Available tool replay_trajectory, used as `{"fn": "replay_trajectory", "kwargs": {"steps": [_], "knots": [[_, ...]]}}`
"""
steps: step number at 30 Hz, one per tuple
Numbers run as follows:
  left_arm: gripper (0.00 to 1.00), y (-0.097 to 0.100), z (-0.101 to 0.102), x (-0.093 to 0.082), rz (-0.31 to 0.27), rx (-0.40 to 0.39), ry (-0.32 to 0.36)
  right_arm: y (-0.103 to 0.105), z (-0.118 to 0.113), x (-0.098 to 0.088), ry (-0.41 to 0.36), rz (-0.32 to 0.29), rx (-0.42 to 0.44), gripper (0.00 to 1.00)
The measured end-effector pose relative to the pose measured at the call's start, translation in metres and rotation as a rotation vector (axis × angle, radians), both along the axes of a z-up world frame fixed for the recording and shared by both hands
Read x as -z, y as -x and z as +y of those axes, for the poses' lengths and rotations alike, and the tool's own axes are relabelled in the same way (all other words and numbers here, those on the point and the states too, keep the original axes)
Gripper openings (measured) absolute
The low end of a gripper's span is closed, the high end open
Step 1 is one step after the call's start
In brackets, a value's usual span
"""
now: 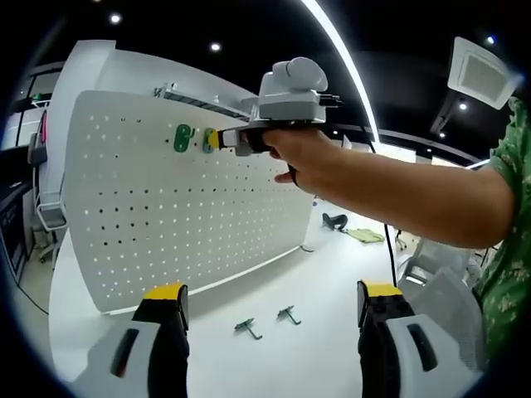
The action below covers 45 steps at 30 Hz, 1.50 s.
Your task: Insert the hook assembly into the mounting plate slot until the hook locks in place.
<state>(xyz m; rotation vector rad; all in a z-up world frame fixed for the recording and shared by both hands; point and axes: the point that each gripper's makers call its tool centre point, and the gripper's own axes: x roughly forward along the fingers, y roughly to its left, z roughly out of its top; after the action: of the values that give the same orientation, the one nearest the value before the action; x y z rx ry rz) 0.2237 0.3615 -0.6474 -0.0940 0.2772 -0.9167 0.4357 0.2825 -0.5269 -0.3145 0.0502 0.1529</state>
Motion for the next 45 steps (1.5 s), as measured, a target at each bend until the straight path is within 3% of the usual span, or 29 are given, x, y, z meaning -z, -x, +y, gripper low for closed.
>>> {"fn": "replay_trajectory", "kwargs": {"steps": [20,35,45], "knots": [[0.86,0.003,-0.002,-0.002,-0.004,0.008,-0.001,0.005,0.003,0.003,0.024,-0.016,-0.013,0.03],[0.86,0.004,-0.002,-0.003,-0.010,0.006,-0.006,0.008,0.001,0.007,-0.025,-0.006,-0.024,0.06],[0.87,0.006,-0.003,-0.005,-0.015,0.007,-0.010,0.015,-0.001,0.009,-0.075,-0.004,-0.035,0.13]]}}
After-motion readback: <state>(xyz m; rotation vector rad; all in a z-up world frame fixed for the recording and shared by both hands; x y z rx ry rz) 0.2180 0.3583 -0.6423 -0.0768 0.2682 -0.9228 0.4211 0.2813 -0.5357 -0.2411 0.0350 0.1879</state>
